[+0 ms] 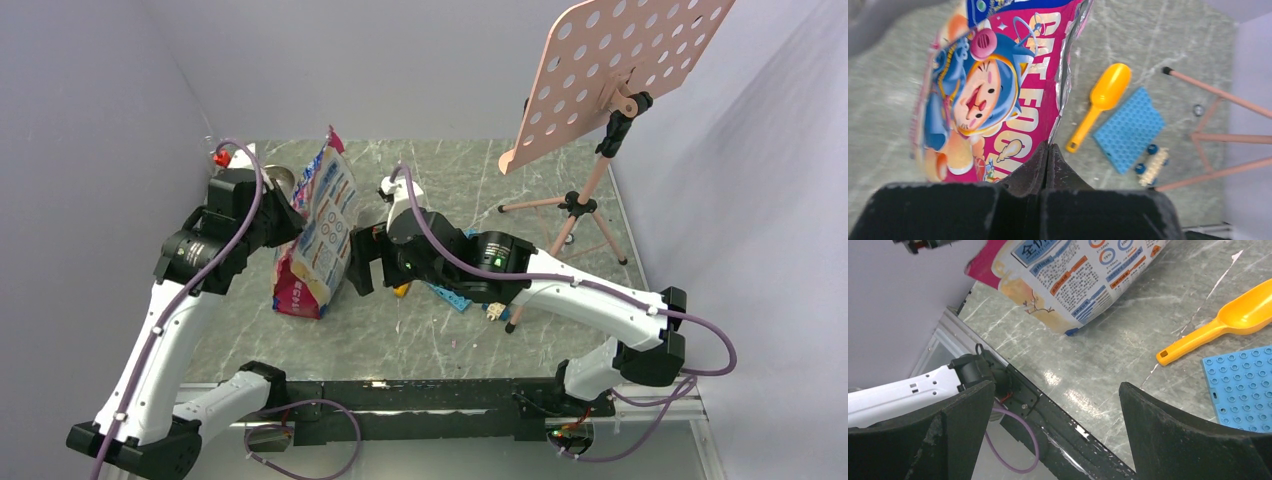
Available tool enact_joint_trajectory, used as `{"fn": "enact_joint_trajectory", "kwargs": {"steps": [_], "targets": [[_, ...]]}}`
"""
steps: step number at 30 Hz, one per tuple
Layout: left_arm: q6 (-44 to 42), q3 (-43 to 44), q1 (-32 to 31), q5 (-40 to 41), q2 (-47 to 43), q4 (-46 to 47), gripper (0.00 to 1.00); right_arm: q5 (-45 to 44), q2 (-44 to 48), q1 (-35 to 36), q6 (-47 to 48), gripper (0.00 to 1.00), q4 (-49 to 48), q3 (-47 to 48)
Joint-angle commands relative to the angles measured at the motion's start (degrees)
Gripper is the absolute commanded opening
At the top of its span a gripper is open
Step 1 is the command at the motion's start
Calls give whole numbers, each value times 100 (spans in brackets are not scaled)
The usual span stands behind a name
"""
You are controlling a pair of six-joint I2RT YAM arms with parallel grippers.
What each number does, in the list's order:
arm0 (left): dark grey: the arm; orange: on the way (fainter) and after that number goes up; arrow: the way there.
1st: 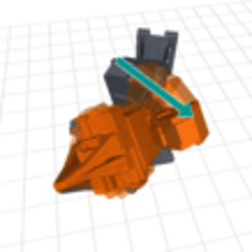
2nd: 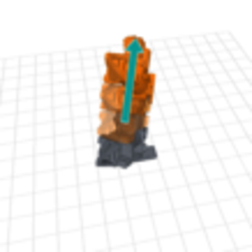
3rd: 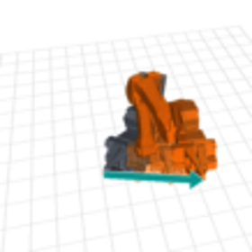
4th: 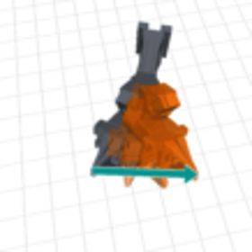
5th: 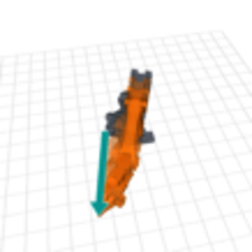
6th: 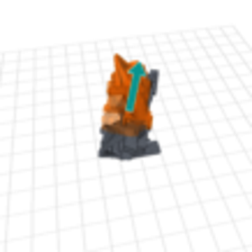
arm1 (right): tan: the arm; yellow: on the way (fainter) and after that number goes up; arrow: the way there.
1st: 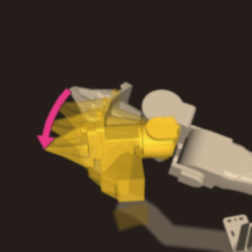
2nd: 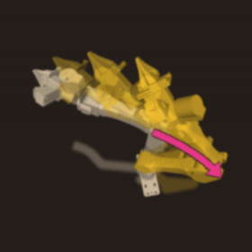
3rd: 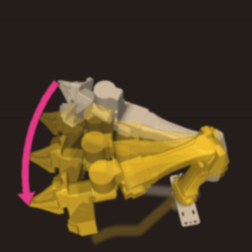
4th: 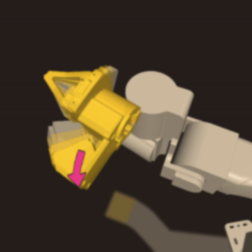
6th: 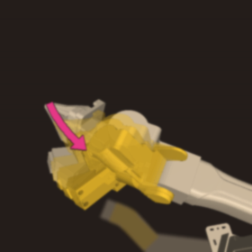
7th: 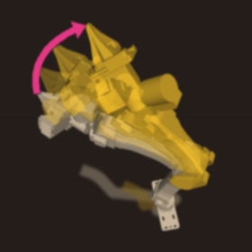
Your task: Serve the pet food
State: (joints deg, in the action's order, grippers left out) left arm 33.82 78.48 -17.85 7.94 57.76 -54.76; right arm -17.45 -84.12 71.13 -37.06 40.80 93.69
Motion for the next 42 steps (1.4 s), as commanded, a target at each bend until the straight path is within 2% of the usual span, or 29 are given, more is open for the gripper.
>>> {"fn": "enact_joint_trajectory", "kwargs": {"steps": [1, 7, 12, 15, 19, 21, 23, 25, 29, 32, 34, 37, 42], "targets": [[1384, -158, -408, -889, -181, 258, 0, 122, 82, -126, 31, 100, 104, 235], [1921, 266, -614, -850, -111, 449, 0, 413, -104, -502, -117, 100, 315, 552], [1754, 507, -616, -659, 74, 279, 0, 1064, -568, -1078, -236, 99, 483, 896], [1756, 378, -617, -684, -31, 395, 0, 1639, -1199, -1415, -339, 99, 773, 1720], [1650, 162, -615, -649, -204, 407, 0, 1579, -2029, -1550, -845, 95, 1312, 3032], [1504, 43, -615, -602, -310, 432, 0, 1698, -2445, -1656, -1202, 88, 1460, 3379], [1363, -23, -615, -637, -387, 448, 0, 2163, -2682, -1780, -1458, 80, 1310, 3507], [1220, -89, -615, -668, -477, 472, 0, 2300, -2828, -1839, -1602, 76, 1175, 3591], [924, -376, -601, -805, -740, 799, 0, 2336, -2870, -1866, -1643, 76, 894, 3606], [822, -513, -531, -900, -833, 855, 0, 2166, -2841, -1790, -1524, 80, 894, 3662], [683, -530, -445, -938, -872, 869, 5, 1959, -2826, -1729, -1457, 85, 943, 3725], [399, -578, -335, -1054, -976, 1078, 18, 2023, -2921, -1725, -1541, 87, 856, 3719], [64, -443, -175, -1298, -961, 937, 36, 2163, -3357, -1704, -1643, 72, 1121, 4152]]}}
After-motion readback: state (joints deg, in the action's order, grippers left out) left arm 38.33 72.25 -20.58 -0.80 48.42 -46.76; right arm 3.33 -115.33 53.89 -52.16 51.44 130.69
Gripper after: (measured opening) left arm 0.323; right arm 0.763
